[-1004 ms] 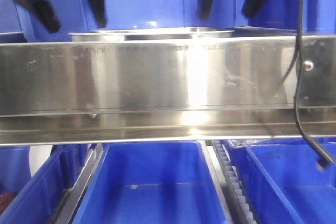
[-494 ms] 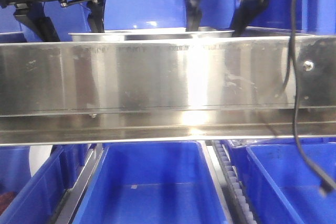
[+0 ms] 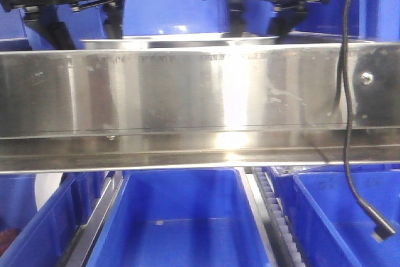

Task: Stack silver trays without gaps
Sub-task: 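Close both grippers on opposite rims of the silver tray, then lift the tray with both grippers and pull it off the shelf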

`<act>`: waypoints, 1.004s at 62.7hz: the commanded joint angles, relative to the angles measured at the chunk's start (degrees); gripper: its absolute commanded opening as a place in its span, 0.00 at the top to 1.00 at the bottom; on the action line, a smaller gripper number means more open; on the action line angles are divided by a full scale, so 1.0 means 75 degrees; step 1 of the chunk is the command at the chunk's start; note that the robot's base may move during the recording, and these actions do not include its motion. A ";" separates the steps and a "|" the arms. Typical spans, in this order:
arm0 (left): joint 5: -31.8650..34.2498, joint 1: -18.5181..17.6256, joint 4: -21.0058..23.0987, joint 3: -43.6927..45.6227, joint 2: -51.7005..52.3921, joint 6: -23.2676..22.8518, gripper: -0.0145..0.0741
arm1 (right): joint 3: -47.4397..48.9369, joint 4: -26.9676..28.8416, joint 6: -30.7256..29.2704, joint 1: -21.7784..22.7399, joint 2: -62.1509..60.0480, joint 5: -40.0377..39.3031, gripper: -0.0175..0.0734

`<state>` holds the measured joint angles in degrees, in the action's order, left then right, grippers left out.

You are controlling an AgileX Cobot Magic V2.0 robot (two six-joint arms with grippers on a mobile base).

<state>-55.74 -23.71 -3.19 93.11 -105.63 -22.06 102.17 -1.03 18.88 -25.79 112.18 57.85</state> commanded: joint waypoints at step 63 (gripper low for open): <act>-0.0538 -0.0090 -0.0539 0.0296 0.1891 0.0213 0.88 | 0.0259 -0.0271 -0.0022 -0.0114 -0.2126 0.0291 0.74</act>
<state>-59.05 -23.78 -3.56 93.32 -96.40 -21.98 102.23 -0.32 19.85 -26.06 101.62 61.66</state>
